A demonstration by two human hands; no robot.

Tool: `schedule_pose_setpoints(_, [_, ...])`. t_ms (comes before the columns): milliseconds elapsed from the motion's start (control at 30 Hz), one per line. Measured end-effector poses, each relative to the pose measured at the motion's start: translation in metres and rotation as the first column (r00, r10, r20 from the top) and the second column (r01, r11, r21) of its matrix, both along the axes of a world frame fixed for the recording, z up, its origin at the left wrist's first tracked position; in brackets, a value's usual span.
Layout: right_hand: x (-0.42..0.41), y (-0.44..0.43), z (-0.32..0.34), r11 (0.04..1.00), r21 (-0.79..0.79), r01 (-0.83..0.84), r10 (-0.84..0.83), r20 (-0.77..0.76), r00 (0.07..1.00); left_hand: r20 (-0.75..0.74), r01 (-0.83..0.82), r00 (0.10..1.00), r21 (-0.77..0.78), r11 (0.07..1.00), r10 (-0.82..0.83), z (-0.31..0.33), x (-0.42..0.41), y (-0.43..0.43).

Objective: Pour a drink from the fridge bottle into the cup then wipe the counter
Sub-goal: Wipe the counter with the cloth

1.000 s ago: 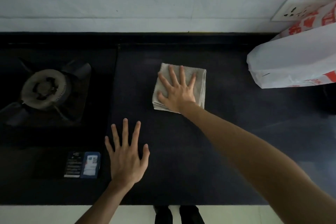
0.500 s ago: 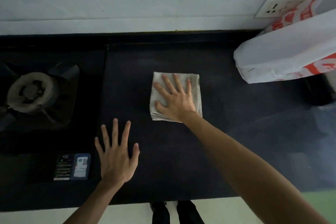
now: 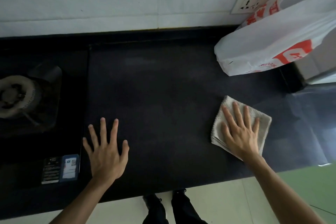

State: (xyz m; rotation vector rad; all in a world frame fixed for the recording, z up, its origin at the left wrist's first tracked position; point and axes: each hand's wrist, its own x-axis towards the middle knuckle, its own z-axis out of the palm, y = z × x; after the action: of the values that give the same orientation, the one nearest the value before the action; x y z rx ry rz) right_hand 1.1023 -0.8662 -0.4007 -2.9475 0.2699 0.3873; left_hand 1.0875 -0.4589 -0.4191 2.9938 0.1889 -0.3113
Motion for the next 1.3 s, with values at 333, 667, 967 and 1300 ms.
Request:
schedule_pose_setpoints(333, [0.052, 0.127, -0.005, 0.951, -0.017, -0.31, 0.31, 0.007, 0.951, -0.023, -0.008, 1.0, 0.004, 1.0, 0.008, 0.003, 0.0, -0.001])
schedule_pose_setpoints(667, [0.064, 0.258, -0.002, 0.713, 0.001, -0.701, 0.701, 0.02, 0.713, -0.004, 0.015, 1.0, -0.003, 1.0, -0.015, -0.002, -0.002, 0.001])
schedule_pose_setpoints(967, [0.083, 0.191, -0.006, 0.782, 0.024, -0.623, 0.621, 0.061, 0.781, -0.004, 0.021, 1.0, 0.011, 1.0, -0.021, -0.001, -0.001, 0.004])
schedule_pose_setpoints(1300, [0.119, 0.092, -0.009, 0.958, -0.071, -0.277, 0.279, 0.015, 0.96, -0.024, -0.008, 1.0, 0.031, 0.999, 0.008, 0.001, 0.0, -0.002])
